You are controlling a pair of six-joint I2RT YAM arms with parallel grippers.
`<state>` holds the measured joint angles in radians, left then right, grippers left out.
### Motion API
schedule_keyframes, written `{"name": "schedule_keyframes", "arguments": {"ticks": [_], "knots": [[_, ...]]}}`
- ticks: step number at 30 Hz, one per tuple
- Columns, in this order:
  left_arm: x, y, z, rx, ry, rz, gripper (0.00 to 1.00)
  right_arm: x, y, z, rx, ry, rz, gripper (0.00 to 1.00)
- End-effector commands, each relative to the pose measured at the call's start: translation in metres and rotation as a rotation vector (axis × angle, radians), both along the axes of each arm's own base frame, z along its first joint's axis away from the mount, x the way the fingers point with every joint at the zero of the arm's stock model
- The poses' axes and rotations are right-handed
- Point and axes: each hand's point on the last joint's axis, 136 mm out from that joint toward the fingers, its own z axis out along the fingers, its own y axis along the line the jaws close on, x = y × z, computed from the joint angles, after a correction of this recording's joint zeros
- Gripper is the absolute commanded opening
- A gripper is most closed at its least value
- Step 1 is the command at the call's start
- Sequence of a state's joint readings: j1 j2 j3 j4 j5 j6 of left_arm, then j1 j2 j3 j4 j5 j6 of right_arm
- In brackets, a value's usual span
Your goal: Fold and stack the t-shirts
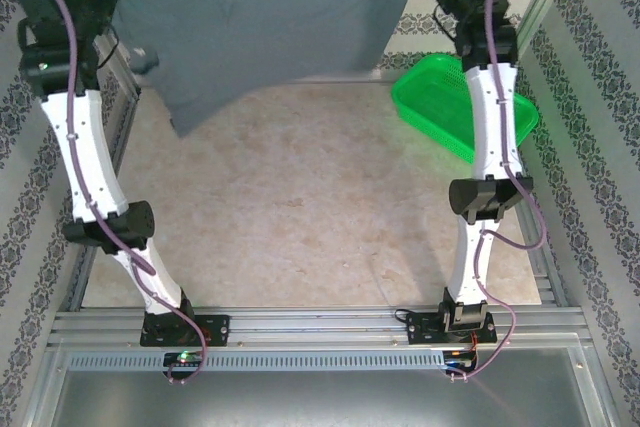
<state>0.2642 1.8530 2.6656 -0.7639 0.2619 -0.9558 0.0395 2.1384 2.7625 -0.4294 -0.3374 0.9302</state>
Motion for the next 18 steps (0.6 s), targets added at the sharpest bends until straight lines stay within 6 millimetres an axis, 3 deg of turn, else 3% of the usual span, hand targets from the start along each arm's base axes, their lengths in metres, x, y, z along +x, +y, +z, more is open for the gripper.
{"name": "schedule_keyframes", "arguments": {"ticks": [1,4,7,9,11,13,16,18], "knots": [[-0.044,-0.001,0.001,-0.021,0.053,0.036,0.0,-0.03,-0.013,0.011,-0.006,0.037,-0.017,0.0],[-0.081,0.003,-0.032,-0.027,0.192,0.113,0.0,-0.053,-0.019,-0.013,-0.059,0.122,-0.049,0.0],[-0.122,0.007,-0.081,-0.038,0.319,0.202,0.0,-0.085,-0.032,-0.072,-0.088,0.254,-0.141,0.0],[-0.138,0.007,-0.132,-0.079,0.403,0.232,0.0,-0.111,-0.043,-0.131,-0.092,0.38,-0.201,0.0],[-0.141,-0.009,-0.191,-0.144,0.484,0.16,0.0,-0.136,-0.045,-0.204,-0.107,0.52,-0.221,0.0],[-0.148,-0.026,-0.252,-0.238,0.6,0.098,0.09,-0.158,-0.045,-0.272,-0.14,0.669,-0.22,0.0],[-0.165,-0.042,-0.322,-0.288,0.746,0.065,0.31,-0.186,-0.046,-0.349,-0.15,0.85,-0.196,0.42],[-0.175,-0.044,-0.347,-0.266,0.81,0.067,0.45,-0.2,-0.046,-0.378,-0.185,0.959,-0.176,0.53]]}}
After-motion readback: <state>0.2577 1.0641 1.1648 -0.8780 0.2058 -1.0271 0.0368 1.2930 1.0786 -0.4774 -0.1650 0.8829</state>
